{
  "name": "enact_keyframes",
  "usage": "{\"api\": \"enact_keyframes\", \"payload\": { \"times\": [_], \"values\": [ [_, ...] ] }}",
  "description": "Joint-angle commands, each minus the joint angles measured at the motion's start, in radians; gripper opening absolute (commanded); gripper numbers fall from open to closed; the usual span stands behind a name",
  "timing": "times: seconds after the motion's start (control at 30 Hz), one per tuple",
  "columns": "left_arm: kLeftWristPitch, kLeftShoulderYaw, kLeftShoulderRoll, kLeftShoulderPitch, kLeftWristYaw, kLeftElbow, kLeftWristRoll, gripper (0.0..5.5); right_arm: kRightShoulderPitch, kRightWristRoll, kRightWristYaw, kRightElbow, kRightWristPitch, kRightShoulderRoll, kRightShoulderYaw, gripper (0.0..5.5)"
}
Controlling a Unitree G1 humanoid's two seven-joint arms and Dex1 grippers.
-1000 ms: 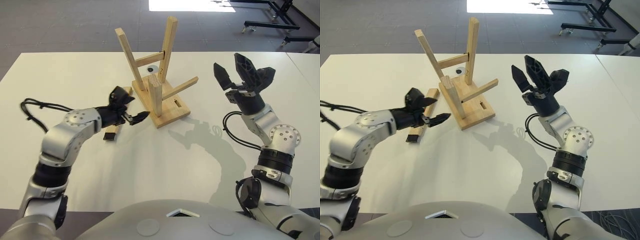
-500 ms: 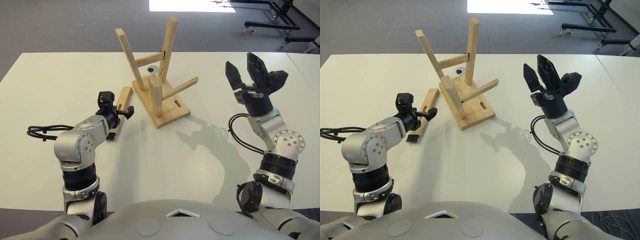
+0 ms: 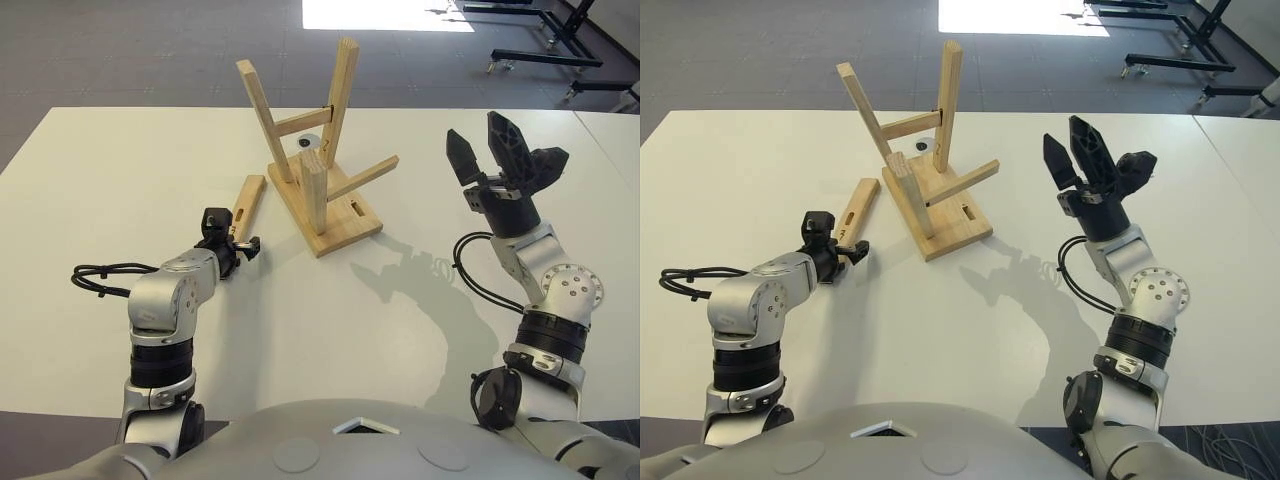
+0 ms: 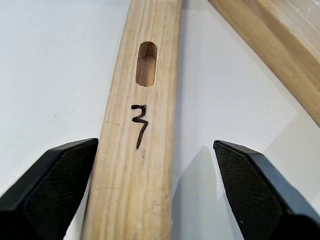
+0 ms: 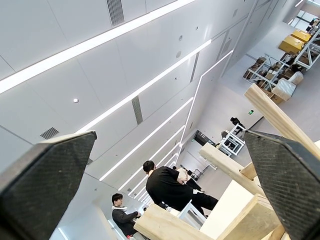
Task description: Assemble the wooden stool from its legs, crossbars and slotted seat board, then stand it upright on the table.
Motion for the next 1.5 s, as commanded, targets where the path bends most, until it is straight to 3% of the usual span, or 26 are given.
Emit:
{"api": "enact_keyframes", "payload": {
  "times": [0.03, 0.43, 0.67, 0.77, 0.83, 0.97, 1.07, 1.13, 1.27, 1.37, 1.5],
  "values": [
    [0.033, -0.006, -0.027, 0.069, -0.016, 0.044, -0.012, 3.7, -0.013, -0.006, -0.007, -0.004, -0.002, -0.006, 0.007, 5.4],
    [-0.051, -0.051, 0.023, 0.137, 0.004, 0.089, 0.058, 2.09, -0.02, -0.011, -0.005, 0.01, -0.001, -0.011, 0.014, 5.4],
    [-0.07, 0.018, 0.029, 0.083, 0.019, 0.073, 0.067, 2.05, -0.029, -0.015, 0.0, 0.03, -0.009, -0.018, 0.006, 5.4],
    [-0.099, 0.108, 0.047, 0.027, 0.019, 0.057, 0.059, 2.05, -0.041, -0.019, 0.007, 0.045, -0.011, -0.026, 0.007, 5.4],
    [-0.129, 0.188, 0.096, -0.037, -0.002, 0.04, 0.044, 2.05, -0.049, -0.022, 0.014, 0.055, -0.013, -0.037, 0.004, 5.4],
    [-0.229, 0.399, 0.367, -0.244, -0.115, 0.034, -0.001, 2.05, -0.072, -0.032, 0.037, 0.085, -0.022, -0.07, -0.013, 5.4],
    [-0.318, 0.493, 0.54, -0.398, -0.221, 0.045, -0.062, 2.05, -0.126, -0.044, 0.03, 0.127, -0.025, -0.111, -0.029, 5.4],
    [-0.322, 0.521, 0.589, -0.529, -0.304, 0.018, -0.174, 2.05, -0.208, -0.049, -0.016, 0.158, -0.017, -0.159, -0.041, 5.4],
    [-0.235, 0.534, 0.484, -0.775, -0.38, -0.029, -0.534, 2.05, -0.471, -0.168, -0.124, 0.12, -0.037, -0.245, 0.045, 5.4],
    [-0.208, 0.534, 0.377, -0.818, -0.358, 0.014, -0.733, 2.05, -0.635, -0.172, -0.135, 0.1, 0.004, -0.221, 0.112, 5.4],
    [-0.191, 0.488, 0.271, -0.814, -0.385, 0.151, -0.909, 2.05, -0.788, -0.055, -0.083, 0.136, 0.086, -0.183, 0.106, 5.4]
  ]
}}
